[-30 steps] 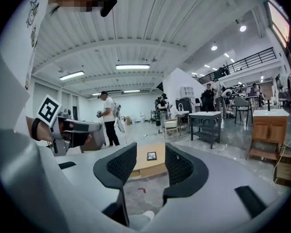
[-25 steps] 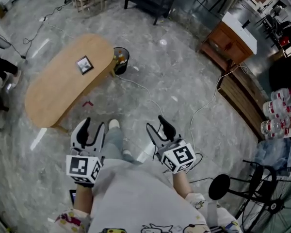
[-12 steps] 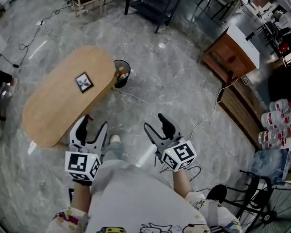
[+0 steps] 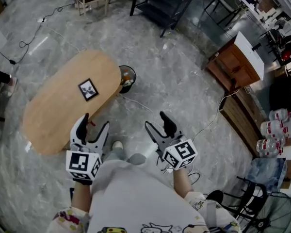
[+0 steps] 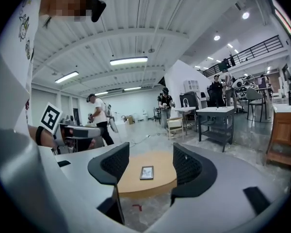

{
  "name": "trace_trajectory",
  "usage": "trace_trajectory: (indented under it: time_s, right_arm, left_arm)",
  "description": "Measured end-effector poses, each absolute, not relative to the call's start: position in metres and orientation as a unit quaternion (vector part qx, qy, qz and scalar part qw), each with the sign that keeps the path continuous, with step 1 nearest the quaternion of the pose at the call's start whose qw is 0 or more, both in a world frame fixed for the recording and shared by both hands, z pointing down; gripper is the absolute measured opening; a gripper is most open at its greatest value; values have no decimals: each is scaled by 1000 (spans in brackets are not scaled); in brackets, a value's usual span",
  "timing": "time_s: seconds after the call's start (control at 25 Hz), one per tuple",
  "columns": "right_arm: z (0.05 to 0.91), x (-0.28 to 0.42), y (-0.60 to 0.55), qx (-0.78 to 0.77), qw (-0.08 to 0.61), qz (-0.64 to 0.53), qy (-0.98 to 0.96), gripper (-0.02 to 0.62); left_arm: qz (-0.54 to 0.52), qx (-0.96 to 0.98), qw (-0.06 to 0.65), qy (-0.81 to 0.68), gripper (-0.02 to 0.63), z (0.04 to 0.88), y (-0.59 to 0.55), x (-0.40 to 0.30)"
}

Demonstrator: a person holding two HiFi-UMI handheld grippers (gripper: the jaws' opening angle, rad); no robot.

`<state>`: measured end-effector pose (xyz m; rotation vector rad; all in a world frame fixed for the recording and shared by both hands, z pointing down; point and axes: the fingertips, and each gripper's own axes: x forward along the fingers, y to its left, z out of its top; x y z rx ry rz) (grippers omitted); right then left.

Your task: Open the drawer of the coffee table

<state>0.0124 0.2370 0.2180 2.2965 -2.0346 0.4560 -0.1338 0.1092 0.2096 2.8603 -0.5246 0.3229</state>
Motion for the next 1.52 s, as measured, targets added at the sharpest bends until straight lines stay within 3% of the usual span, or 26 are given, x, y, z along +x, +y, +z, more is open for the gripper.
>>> trace_trajectory:
  time_s: [0.68,1.52]
  right_arm:
    - [232,25,143,683,69,157,-710,247]
    - [235,117,-45,464,116,157,-864,247]
  left_arm:
    - [109,947,142,-268,285,231,48,-161]
    - [86,846,158,-503,285,218,-55,-95]
